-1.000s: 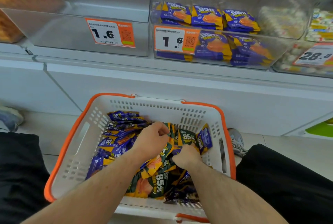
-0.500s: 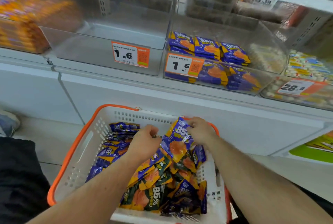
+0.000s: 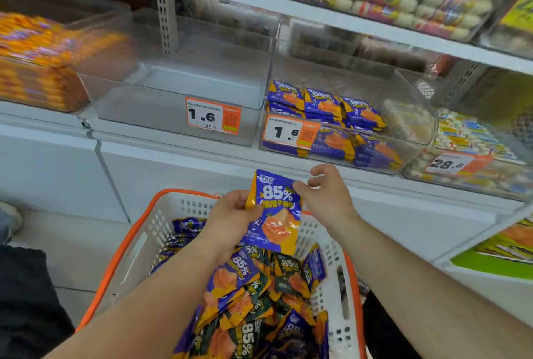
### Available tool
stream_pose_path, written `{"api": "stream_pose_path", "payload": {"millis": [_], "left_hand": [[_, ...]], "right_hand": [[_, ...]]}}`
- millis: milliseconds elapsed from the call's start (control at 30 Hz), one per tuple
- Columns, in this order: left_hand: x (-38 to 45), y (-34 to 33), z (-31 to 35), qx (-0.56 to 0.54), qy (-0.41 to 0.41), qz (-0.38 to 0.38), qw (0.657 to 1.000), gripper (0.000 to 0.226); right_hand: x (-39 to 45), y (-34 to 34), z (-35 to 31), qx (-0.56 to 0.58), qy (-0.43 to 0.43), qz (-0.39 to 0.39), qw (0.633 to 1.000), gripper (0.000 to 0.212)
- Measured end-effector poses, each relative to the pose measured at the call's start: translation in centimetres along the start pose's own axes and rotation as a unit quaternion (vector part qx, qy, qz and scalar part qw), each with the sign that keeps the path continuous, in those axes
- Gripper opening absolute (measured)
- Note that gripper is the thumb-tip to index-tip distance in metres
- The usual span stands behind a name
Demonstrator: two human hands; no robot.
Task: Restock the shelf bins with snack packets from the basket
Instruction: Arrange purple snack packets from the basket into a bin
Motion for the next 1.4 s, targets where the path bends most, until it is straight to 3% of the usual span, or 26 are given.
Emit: {"api": "stream_pose_path", "payload": {"millis": [167, 233, 400, 467, 533, 600, 667, 733, 800, 867, 1033, 1133, 1233, 1333, 1400], "left_hand": [[0.6, -1.2, 4.2, -0.072, -0.054, 0.019, 0.996, 0.016], [0.7, -2.1, 5.6, -0.064, -0.071, 0.017, 0.995, 0.015], [1.1, -5.1, 9.5, -0.016, -0.113, -0.019, 0.993, 0.012], [1.6, -6.0, 11.9, 0.042, -0.172, -0.033, 0.984, 0.009], [1.7, -6.7, 15.1, 0.16, -0.306, -0.019, 0.938, 0.018], [1.8, -6.6, 17.9, 0.248, -0.429, 0.023, 0.868, 0.038], [3.3, -6.0, 19.6, 0.339, -0.474, 0.067, 0.81, 0.047], [5.8, -5.2, 19.6, 0.472, -0.437, 0.097, 0.759, 0.048], [7.1, -5.0, 18.6, 0.589, -0.434, 0.104, 0.674, 0.045], [7.0, -4.8, 17.9, 0.62, -0.447, 0.11, 0.635, 0.042], [6.8, -5.1, 18.1, 0.627, -0.464, 0.127, 0.612, 0.041], [7.0, -5.0, 17.9, 0.632, -0.468, 0.132, 0.604, 0.039], [7.3, -5.0, 17.9, 0.634, -0.466, 0.142, 0.6, 0.041], [7.3, -5.0, 17.7, 0.636, -0.47, 0.147, 0.594, 0.043], [7.2, -5.0, 17.6, 0.636, -0.471, 0.144, 0.594, 0.044]], "right_hand": [[-2.7, 0.7, -3.1, 0.008, 0.029, 0.023, 0.999, 0.056], [-3.1, 0.9, -4.2, 0.035, 0.032, 0.035, 0.998, 0.056], [-2.3, 2.3, -5.9, 0.234, -0.021, 0.033, 0.971, 0.051], [-1.3, 2.7, -6.5, 0.285, -0.042, 0.031, 0.957, 0.05], [0.0, 3.7, -7.2, 0.302, -0.051, 0.059, 0.95, 0.049], [1.5, 5.1, -8.2, 0.315, -0.044, 0.088, 0.944, 0.046], [3.2, 6.5, -9.5, 0.316, -0.031, 0.101, 0.943, 0.043], [5.4, 7.5, -10.5, 0.276, -0.029, 0.112, 0.954, 0.044], [7.9, 8.5, -11.1, 0.197, -0.019, 0.145, 0.969, 0.047], [9.9, 8.9, -11.8, 0.124, -0.017, 0.176, 0.976, 0.052], [13.6, 6.1, -12.7, -0.074, -0.032, 0.142, 0.987, 0.052], [14.7, 3.1, -12.9, -0.255, -0.009, 0.048, 0.966, 0.038], [15.0, 0.7, -12.6, -0.317, 0.013, -0.051, 0.947, 0.034], [14.7, 0.3, -12.6, -0.403, 0.018, -0.053, 0.913, 0.025], [14.8, 0.1, -12.6, -0.404, 0.021, -0.055, 0.913, 0.02]]}}
Point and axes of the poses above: each hand's wrist, its own x-axis towards the middle knuckle, its own y-axis out of the back of the hand, z = x × y, the point moved 8 cm from there along x, towards the middle knuckle, and after that the axes turned 9 degrees about -x, right-handed, at the moved point
